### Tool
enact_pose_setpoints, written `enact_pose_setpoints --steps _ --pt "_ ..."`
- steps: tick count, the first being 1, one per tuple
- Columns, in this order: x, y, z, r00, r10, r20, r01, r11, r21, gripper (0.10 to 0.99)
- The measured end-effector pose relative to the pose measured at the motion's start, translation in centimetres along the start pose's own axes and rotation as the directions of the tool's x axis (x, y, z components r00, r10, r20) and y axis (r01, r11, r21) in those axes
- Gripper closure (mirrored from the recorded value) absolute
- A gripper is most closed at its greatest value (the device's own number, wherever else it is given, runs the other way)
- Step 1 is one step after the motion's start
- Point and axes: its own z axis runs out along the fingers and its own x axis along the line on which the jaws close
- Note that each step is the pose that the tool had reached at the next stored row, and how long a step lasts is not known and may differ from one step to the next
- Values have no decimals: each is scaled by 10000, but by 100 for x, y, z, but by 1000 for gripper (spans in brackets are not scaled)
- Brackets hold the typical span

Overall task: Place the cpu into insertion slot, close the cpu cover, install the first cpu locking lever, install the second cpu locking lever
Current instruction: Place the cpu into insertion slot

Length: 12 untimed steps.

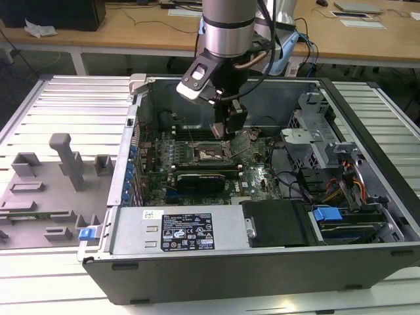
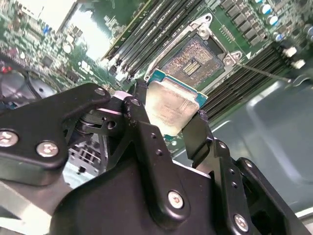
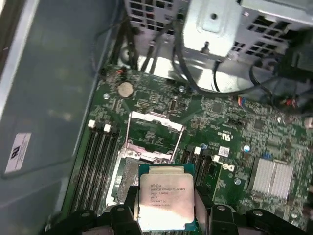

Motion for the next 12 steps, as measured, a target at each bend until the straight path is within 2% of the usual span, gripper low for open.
enact_pose_setpoints --steps 3,6,9,10,12 --pt "-1 -3 29 9978 668 58 -668 9978 -15 545" --pt "-2 -6 77 9914 1301 111 -1301 9915 -32 545" --pt "-2 -12 136 9827 1846 155 -1845 9828 -50 545" --pt "-1 -18 166 9777 2095 176 -2094 9778 -59 545" --pt "4 -32 193 9744 2239 188 -2238 9746 -64 545"
